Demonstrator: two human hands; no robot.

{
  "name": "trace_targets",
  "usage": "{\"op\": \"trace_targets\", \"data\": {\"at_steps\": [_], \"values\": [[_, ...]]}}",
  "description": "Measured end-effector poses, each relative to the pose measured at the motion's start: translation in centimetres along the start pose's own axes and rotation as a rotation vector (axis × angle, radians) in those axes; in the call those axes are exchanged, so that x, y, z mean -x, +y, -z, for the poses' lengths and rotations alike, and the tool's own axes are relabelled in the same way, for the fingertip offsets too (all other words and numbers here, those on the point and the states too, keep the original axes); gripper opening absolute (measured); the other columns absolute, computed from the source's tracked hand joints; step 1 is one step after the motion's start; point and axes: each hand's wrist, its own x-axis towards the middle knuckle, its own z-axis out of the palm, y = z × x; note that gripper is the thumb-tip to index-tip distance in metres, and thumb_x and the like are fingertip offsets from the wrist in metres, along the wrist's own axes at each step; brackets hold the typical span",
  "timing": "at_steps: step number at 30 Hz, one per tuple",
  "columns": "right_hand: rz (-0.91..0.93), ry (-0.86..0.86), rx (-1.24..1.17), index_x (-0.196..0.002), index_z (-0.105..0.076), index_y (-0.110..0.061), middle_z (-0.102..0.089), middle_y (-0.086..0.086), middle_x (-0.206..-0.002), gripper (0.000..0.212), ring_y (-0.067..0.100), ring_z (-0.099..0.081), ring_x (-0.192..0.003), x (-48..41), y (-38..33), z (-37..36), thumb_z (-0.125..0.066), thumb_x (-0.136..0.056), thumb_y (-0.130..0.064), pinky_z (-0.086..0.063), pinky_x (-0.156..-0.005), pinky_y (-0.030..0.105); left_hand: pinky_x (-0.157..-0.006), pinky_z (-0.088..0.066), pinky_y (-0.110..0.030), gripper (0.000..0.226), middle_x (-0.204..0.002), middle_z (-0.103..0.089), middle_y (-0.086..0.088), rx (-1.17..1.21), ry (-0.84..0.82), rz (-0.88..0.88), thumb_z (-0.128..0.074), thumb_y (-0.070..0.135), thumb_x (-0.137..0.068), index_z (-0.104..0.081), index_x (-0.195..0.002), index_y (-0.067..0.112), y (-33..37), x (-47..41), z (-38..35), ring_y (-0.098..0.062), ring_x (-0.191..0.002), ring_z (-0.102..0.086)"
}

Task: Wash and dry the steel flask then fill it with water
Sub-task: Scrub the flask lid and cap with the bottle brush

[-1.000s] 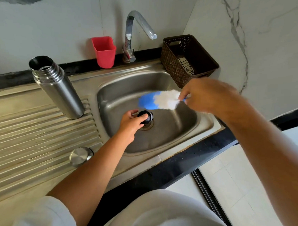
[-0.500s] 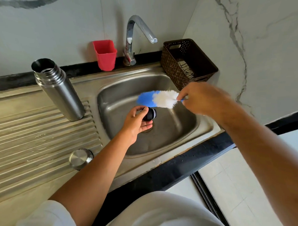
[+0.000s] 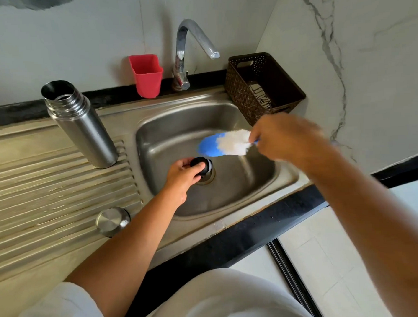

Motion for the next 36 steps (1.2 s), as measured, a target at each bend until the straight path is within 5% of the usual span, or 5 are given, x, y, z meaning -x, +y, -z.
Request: {"op": "trace_targets", "data": {"at_steps": [6, 10, 25, 32, 36], "values": [[0.071, -0.049, 0.056, -0.132, -0.068, -0.021, -0.067, 0.011, -0.125, 0.034, 0.034, -0.067, -0.110, 0.1, -2.8, -3.4, -0.060, -0.098, -0.016, -0.052, -0.081, 0.038, -0.089, -0.061, -0.031, 0.038, -0.116, -0.070, -0.009, -0.040, -0.163, -0.041, -0.079, 0.005, -0.090, -0.064, -0.126, 0.004, 0.7, 1.5, -3.2, -0.024, -0.110, -0.071], [-0.013, 0.021, -0.023, -0.124, -0.071, -0.028, -0.070, 0.007, -0.119, 0.030, 0.034, -0.067, -0.103, 0.1, 0.1, -0.5, -0.063, -0.096, -0.022, -0.057, -0.091, 0.049, -0.091, -0.061, -0.032, 0.040, -0.124, -0.068, -0.013, 0.004, -0.049, -0.013, -0.078, 0.004, -0.090, -0.063, -0.128, 0.004, 0.5, 0.8, -0.7, -0.026, -0.113, -0.070], [0.025, -0.006, -0.092, -0.128, -0.069, -0.025, -0.067, 0.009, -0.124, 0.034, 0.034, -0.066, -0.108, 0.3, -2.3, -3.2, -0.058, -0.097, -0.013, -0.055, -0.085, 0.041, -0.080, -0.065, -0.035, 0.020, -0.127, -0.068, -0.014, 0.036, -0.150, -0.028, -0.071, 0.029, -0.100, -0.068, -0.117, 0.019, 1.1, 2.0, -1.8, -0.037, -0.105, -0.075], [0.007, 0.061, -0.053, -0.115, -0.074, -0.037, -0.071, 0.001, -0.108, 0.024, 0.029, -0.067, -0.092, 2.9, 0.9, 2.5, -0.062, -0.096, -0.026, -0.058, -0.088, 0.048, -0.089, -0.060, -0.034, 0.049, -0.135, -0.059, -0.017, 0.137, 0.051, 0.033, -0.081, 0.006, -0.089, -0.055, -0.130, 0.010, 1.6, 0.6, -0.2, -0.028, -0.113, -0.068], [0.041, 0.006, 0.066, -0.121, -0.070, -0.022, -0.067, 0.007, -0.105, 0.028, 0.028, -0.061, -0.085, 1.6, -1.9, -0.8, -0.061, -0.095, -0.018, -0.052, -0.074, 0.037, -0.088, -0.061, -0.036, 0.049, -0.129, -0.063, -0.012, 0.112, -0.130, 0.014, -0.079, 0.001, -0.089, -0.056, -0.131, 0.007, 2.2, 2.3, -3.3, -0.026, -0.108, -0.071]]}}
